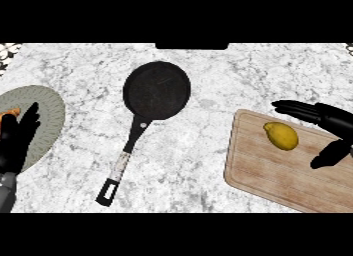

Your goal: Pick the lemon from the cutting board and place it in the pan

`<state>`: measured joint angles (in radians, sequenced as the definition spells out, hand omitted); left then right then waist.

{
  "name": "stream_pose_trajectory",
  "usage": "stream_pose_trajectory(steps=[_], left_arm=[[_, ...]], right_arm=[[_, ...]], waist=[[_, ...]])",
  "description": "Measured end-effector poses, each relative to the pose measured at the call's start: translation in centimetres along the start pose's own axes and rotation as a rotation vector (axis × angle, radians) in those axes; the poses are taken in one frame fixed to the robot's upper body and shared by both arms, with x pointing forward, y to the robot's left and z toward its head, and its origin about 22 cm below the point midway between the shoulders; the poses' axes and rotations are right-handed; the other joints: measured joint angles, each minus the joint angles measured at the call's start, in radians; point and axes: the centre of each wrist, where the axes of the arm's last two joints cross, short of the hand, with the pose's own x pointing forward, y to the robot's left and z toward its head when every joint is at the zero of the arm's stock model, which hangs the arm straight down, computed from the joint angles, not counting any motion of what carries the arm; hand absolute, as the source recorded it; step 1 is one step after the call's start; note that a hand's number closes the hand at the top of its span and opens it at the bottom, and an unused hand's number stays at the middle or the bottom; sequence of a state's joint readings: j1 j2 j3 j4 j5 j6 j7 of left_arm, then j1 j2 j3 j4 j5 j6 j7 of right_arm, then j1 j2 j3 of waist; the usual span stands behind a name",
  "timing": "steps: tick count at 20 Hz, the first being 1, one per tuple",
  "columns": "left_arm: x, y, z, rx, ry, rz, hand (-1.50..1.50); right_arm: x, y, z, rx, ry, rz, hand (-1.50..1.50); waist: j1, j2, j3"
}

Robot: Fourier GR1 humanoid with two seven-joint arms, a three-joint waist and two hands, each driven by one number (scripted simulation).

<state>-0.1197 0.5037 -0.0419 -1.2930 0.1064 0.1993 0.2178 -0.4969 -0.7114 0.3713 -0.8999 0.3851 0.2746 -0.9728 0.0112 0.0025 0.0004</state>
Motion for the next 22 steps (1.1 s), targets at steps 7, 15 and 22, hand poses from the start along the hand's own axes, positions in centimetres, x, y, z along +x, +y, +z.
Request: stream_pose_trajectory(steps=[7, 15, 22], left_arm=[[-0.1, 0.0, -0.2, 0.002, -0.004, -0.001, 0.00], [0.0, 0.1, -0.2, 0.005, 0.001, -0.003, 0.00], [-0.1, -0.6, 0.0, -0.001, 0.000, -0.008, 0.00]], right_arm=[[-0.5, 1.4, -1.1, 0.034, 0.008, 0.002, -1.50], [-0.8, 1.7, -2.9, -0.014, -0.031, 0.058, 1.50], [-1.0, 1.6, -3.5, -0.065, 0.022, 0.096, 1.50]], waist=[[-0.002, -0.001, 0.000], [-0.003, -0.001, 0.000], [-0.002, -0.004, -0.002]])
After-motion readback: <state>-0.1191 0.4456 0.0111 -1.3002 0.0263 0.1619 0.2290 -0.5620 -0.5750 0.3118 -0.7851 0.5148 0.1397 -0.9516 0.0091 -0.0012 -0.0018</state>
